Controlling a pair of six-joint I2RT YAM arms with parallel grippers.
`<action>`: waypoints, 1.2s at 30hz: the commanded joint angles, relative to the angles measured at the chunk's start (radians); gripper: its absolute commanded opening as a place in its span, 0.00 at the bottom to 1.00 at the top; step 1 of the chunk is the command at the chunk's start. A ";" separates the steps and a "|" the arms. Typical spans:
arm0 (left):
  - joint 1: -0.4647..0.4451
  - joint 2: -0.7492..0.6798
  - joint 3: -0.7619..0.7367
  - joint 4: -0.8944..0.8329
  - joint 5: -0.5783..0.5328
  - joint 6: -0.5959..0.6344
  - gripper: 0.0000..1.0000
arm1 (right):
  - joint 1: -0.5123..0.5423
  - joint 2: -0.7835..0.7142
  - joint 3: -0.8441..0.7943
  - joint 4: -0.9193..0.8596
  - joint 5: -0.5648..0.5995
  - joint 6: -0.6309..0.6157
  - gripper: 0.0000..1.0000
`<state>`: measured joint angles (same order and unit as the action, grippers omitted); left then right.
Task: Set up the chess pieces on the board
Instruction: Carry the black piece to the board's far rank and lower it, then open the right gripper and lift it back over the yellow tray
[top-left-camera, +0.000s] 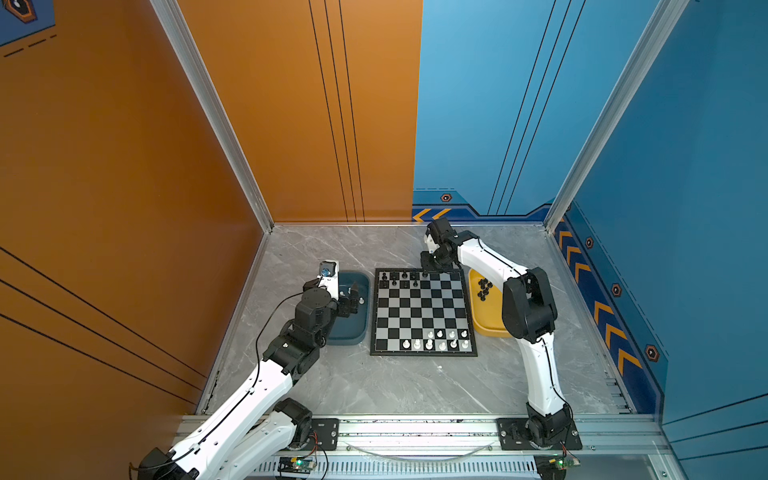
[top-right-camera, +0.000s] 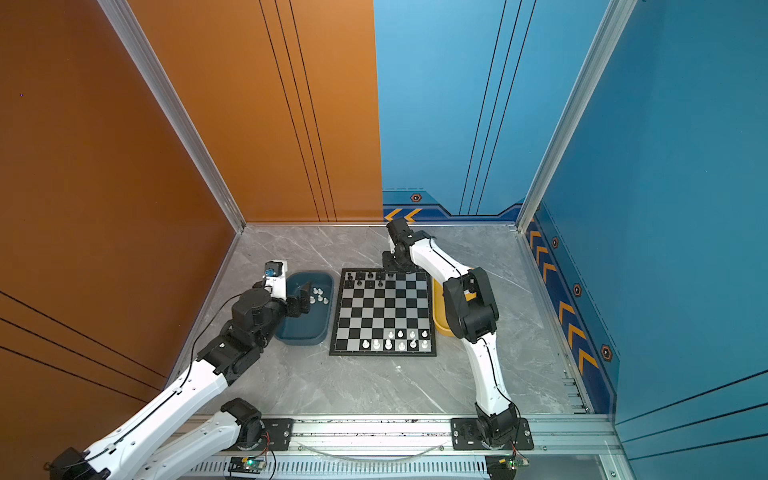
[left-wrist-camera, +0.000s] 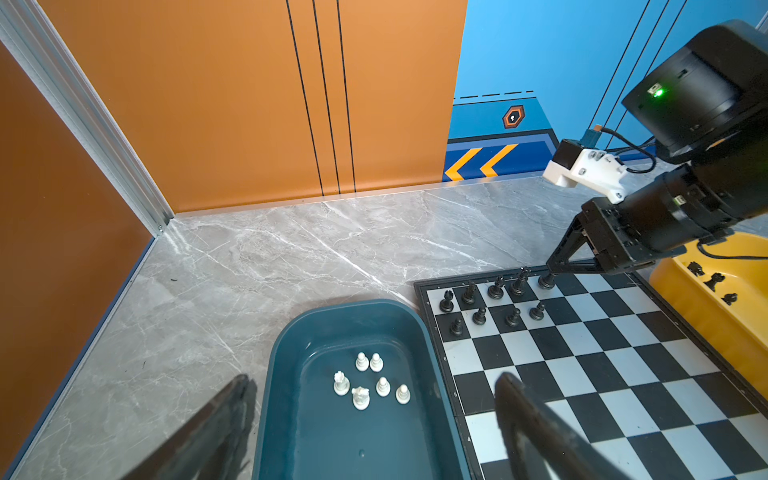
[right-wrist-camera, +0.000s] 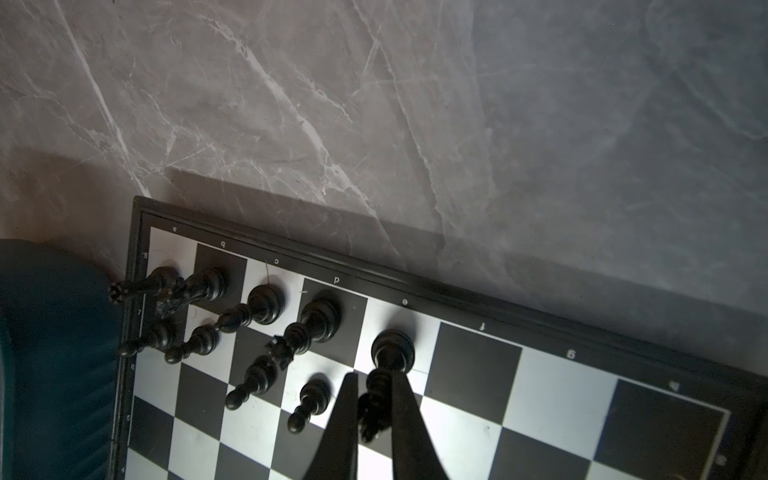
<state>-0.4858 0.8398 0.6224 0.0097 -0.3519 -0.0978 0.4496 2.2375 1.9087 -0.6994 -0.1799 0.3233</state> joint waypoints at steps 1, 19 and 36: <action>-0.005 0.001 -0.011 0.012 -0.013 0.010 0.92 | -0.003 0.025 0.029 -0.039 0.006 0.016 0.01; -0.005 -0.001 -0.012 0.009 -0.011 0.013 0.92 | -0.005 0.037 0.029 -0.054 -0.002 0.016 0.19; -0.007 -0.011 -0.010 0.003 -0.011 0.009 0.92 | -0.012 -0.052 0.010 -0.057 0.019 0.009 0.37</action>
<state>-0.4858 0.8433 0.6224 0.0101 -0.3519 -0.0952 0.4484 2.2498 1.9194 -0.7200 -0.1799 0.3340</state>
